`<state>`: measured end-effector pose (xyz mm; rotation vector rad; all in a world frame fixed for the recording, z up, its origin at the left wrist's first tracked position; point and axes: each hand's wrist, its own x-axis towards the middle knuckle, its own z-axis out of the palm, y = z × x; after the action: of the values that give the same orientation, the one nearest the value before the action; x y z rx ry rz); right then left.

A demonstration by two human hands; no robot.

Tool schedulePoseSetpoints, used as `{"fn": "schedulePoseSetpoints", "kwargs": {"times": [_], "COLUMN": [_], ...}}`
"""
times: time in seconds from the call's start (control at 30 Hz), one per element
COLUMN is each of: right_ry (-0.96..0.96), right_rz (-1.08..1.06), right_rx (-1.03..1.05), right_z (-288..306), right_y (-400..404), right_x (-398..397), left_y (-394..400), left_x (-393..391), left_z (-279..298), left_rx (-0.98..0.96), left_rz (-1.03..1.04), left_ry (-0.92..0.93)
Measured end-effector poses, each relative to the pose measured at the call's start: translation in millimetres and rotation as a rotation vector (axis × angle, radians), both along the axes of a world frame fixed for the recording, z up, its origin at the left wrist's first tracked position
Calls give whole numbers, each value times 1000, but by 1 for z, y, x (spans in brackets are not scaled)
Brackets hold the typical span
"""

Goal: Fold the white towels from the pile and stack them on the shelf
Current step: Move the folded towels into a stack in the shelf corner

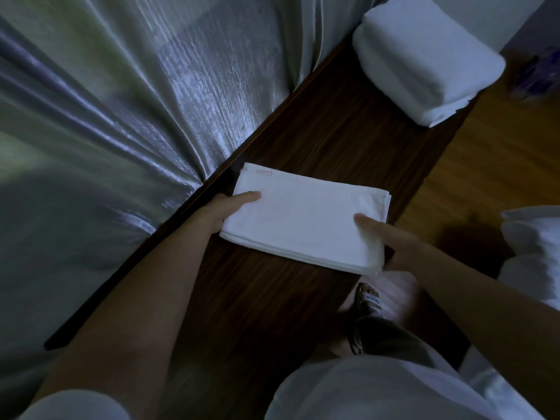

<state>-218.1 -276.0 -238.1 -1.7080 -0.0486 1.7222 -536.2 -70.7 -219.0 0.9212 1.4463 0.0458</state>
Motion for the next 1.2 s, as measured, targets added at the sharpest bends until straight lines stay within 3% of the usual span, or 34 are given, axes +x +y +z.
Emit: {"fn": "schedulePoseSetpoints", "kwargs": {"times": [0.27,0.67,0.8,1.2], "right_ry": [-145,75,62,113], "right_rz": [0,-50,-62,-92], "right_rx": [-21,67,110,280], "right_z": [3,-3,5,85], "right_y": [-3,-46,-52,-38], "right_x": [-4,33,39,100], "left_y": [-10,-36,-41,-22], "left_x": [4,37,47,112], "left_z": [7,-4,0,72], "left_rx": [88,183,157,174], "left_rz": [-44,-137,-119,-107], "left_ry": [42,10,-21,-100]}}
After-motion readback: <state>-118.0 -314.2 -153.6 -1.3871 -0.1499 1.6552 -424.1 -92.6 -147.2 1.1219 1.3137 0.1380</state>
